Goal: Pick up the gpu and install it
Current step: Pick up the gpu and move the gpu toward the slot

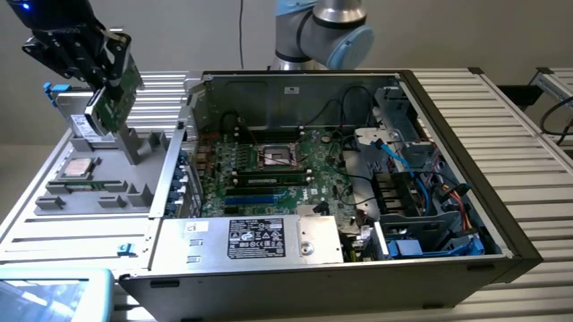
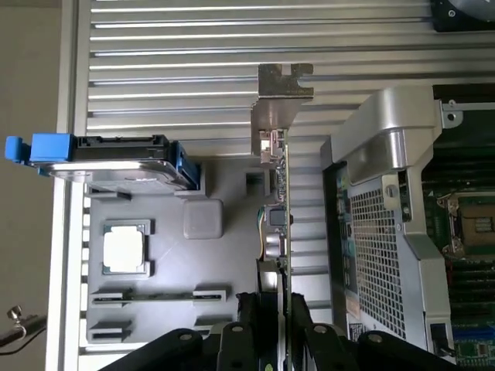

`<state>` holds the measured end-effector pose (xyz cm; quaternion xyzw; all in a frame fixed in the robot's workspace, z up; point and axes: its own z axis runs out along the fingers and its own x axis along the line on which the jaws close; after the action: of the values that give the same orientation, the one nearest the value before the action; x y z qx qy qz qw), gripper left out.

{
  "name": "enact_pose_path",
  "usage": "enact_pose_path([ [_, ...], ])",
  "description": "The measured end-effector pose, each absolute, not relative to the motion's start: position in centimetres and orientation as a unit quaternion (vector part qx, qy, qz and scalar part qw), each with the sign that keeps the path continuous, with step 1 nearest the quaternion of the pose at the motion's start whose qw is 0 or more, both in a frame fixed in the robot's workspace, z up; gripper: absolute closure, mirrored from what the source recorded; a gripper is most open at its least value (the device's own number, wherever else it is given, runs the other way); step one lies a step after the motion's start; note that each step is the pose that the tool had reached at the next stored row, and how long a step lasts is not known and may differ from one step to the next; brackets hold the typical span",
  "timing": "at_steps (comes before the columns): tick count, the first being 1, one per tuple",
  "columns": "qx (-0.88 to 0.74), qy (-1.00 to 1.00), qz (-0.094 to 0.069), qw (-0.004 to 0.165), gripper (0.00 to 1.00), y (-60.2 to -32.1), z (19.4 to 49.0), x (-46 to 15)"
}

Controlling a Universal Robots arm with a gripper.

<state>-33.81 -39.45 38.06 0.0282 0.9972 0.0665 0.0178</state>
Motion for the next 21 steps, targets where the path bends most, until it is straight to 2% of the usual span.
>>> enact_pose_path([
  [14,0.028,0.997,0.066,0.014,0.72,-40.1,44.2,-27.6],
  [21,0.029,0.997,0.066,0.004,0.72,-40.5,45.3,-24.7],
])
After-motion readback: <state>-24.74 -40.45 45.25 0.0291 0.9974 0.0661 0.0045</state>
